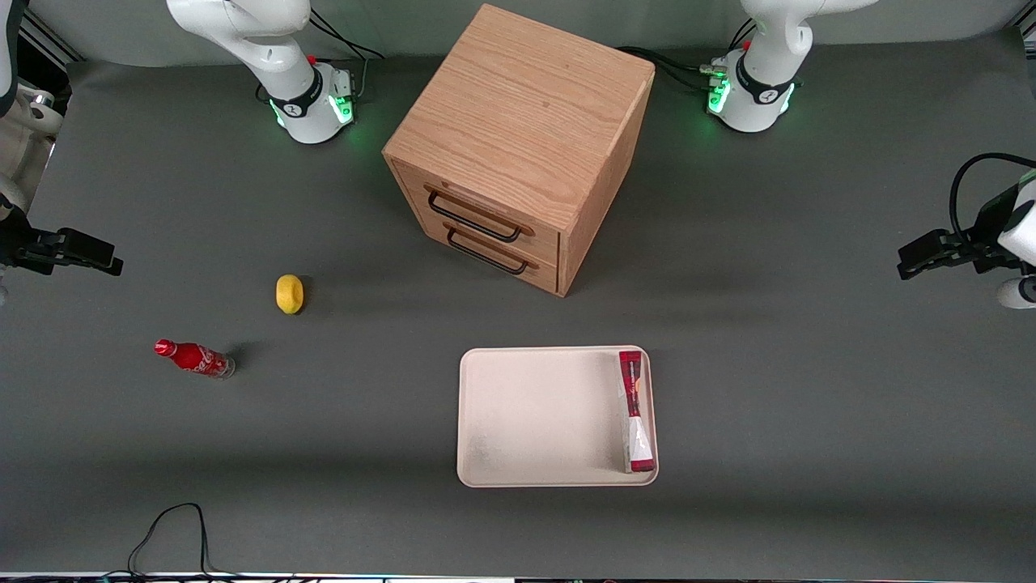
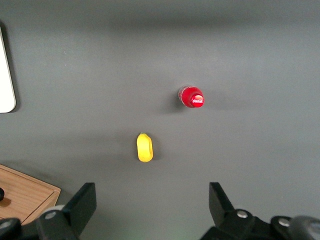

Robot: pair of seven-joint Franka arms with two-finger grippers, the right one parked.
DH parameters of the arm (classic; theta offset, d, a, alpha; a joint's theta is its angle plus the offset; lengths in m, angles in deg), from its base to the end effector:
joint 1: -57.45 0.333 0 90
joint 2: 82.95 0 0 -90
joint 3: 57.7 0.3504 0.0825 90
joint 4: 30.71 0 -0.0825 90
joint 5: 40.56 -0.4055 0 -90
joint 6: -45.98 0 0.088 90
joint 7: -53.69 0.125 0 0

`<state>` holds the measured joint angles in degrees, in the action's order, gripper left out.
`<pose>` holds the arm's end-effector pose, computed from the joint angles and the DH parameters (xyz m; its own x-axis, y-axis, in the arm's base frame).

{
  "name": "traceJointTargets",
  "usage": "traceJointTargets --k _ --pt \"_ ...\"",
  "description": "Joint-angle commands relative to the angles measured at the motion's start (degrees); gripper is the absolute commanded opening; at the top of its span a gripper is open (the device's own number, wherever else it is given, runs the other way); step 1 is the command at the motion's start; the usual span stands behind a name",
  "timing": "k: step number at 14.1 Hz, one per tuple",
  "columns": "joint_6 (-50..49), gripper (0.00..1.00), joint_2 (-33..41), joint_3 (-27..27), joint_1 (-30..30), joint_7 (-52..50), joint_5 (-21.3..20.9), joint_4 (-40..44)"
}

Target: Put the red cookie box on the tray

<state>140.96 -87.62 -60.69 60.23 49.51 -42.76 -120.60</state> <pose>0.6104 0.0035 0.6013 0.9978 0.0661 0.0099 0.0664 -0.9972 -0.0334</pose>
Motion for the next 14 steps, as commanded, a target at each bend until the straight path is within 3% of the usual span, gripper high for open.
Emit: traceJointTargets --k 1,7,14 --pt "1.18 1.00 2.04 2.38 -2.78 0.32 0.79 -1.61" --pt "-1.28 1.00 2.38 -1.31 -0.15 0.84 0.70 -1.07" --pt "-2.69 1.00 2.56 -1.05 -0.14 4.27 0.79 -1.07"
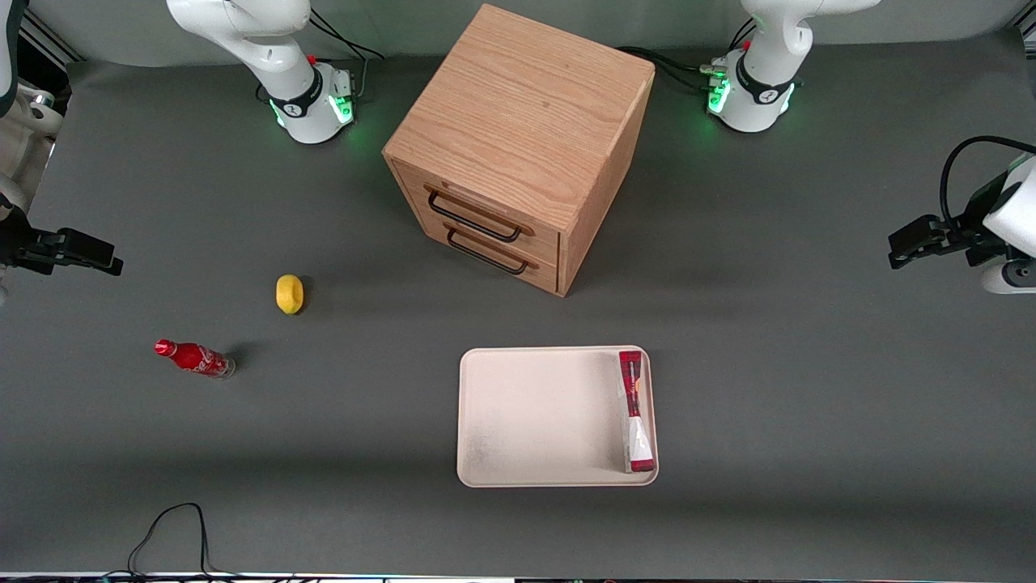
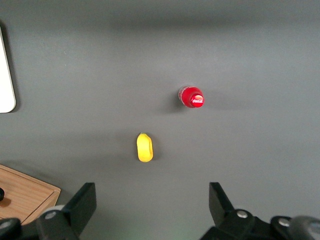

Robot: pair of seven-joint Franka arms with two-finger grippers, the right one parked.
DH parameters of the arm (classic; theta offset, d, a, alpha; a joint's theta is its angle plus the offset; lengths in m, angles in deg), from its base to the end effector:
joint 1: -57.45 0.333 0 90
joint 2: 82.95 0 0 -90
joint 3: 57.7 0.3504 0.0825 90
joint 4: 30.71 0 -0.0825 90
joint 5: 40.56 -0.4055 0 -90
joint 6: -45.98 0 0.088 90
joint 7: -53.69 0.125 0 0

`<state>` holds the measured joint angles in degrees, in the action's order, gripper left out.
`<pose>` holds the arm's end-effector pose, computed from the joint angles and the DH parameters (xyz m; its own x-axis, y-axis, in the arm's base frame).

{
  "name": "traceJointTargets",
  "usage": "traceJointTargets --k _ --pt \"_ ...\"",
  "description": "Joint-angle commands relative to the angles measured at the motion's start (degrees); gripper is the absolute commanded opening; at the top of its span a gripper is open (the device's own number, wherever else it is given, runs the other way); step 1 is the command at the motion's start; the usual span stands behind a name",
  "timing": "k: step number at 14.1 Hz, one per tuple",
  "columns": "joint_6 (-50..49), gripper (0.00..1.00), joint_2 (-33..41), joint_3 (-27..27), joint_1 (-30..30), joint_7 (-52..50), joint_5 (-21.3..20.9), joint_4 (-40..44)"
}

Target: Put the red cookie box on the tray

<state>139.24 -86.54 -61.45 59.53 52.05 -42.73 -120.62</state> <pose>0.6014 -0.0118 0.6099 1.0000 -0.0026 -0.0031 -0.0027 -0.9994 -0.0338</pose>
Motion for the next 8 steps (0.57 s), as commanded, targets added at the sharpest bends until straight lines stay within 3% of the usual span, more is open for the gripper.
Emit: traceJointTargets --k 1,4,8 --pt "-0.89 1.00 1.49 -0.30 0.56 1.82 0.76 -1.06" --pt "-0.71 1.00 1.22 -0.30 0.48 2.00 3.21 -1.06" --pt "-1.15 1.00 1.13 -0.30 0.56 2.08 3.31 -1.14"
